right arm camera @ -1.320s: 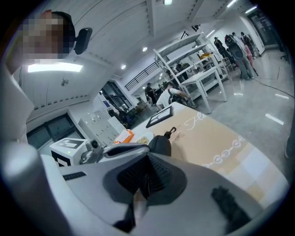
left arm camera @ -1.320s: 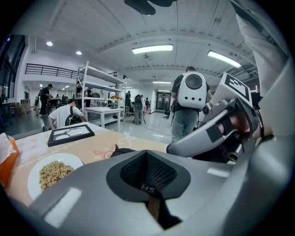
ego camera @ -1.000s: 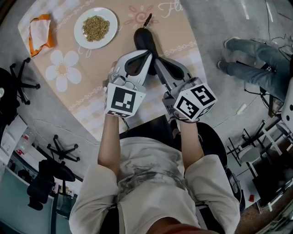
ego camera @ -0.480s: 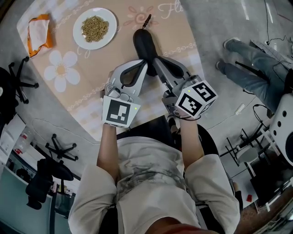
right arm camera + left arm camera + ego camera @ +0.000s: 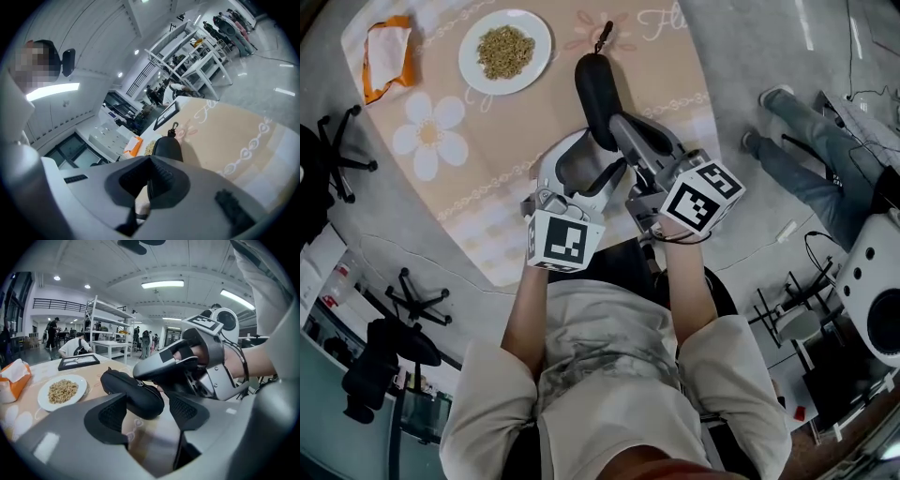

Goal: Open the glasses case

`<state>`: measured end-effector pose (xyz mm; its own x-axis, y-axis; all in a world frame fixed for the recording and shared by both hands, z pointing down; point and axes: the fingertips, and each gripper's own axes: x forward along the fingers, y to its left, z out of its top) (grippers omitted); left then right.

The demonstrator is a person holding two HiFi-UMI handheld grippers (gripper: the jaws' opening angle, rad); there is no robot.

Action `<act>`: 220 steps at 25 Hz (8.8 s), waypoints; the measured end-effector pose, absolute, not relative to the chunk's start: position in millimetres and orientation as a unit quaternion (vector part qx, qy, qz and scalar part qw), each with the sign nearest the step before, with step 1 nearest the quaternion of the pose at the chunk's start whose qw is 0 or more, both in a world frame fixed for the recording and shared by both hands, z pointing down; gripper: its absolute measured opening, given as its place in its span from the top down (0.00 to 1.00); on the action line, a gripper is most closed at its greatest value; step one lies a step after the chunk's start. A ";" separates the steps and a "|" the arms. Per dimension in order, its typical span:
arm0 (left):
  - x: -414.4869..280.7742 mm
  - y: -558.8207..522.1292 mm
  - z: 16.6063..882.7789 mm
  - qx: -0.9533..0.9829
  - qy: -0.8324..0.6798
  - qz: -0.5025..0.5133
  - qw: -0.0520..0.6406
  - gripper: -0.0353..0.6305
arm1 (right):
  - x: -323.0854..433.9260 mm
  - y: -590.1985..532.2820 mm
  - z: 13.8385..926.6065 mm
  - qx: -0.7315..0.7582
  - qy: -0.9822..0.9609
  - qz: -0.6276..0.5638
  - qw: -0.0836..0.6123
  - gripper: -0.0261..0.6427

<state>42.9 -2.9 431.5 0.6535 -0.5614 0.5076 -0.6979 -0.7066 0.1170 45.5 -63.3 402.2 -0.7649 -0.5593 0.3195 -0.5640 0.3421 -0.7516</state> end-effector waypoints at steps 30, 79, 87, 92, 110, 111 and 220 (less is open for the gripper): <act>-8.9 -20.3 450.4 0.851 -0.430 0.263 0.150 0.44 | 62.0 -52.3 403.5 0.362 -0.784 0.503 -0.035 0.94; 22.1 -27.2 451.0 0.890 -0.341 0.271 0.132 0.55 | 18.9 -29.4 396.0 0.255 -0.895 0.000 0.366 0.84; 22.0 -26.0 451.0 0.892 -0.334 0.271 0.138 0.55 | 14.7 -28.6 404.5 0.234 -0.877 -0.063 0.416 0.89; 21.4 -25.4 452.1 0.892 -0.334 0.271 0.139 0.55 | 12.1 -24.3 403.5 0.226 -0.881 -0.062 0.411 0.91; 20.6 -26.0 450.2 0.894 -0.333 0.268 0.138 0.55 | 18.3 -32.5 399.6 0.263 -0.893 0.038 0.363 0.94; 20.6 -25.8 450.1 0.894 -0.333 0.268 0.137 0.55 | 18.8 -32.9 399.5 0.264 -0.893 0.039 0.363 0.94; 0.9 18.5 452.4 0.886 -0.346 0.267 0.154 0.54 | 59.9 -63.9 416.5 0.383 -0.858 0.083 0.332 0.93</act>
<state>0.9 18.5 452.4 0.6188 -0.5310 0.5789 -0.6950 -0.7135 0.0886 59.9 -63.9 416.5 -0.4854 -0.6025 0.6336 -0.7124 0.6926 0.1129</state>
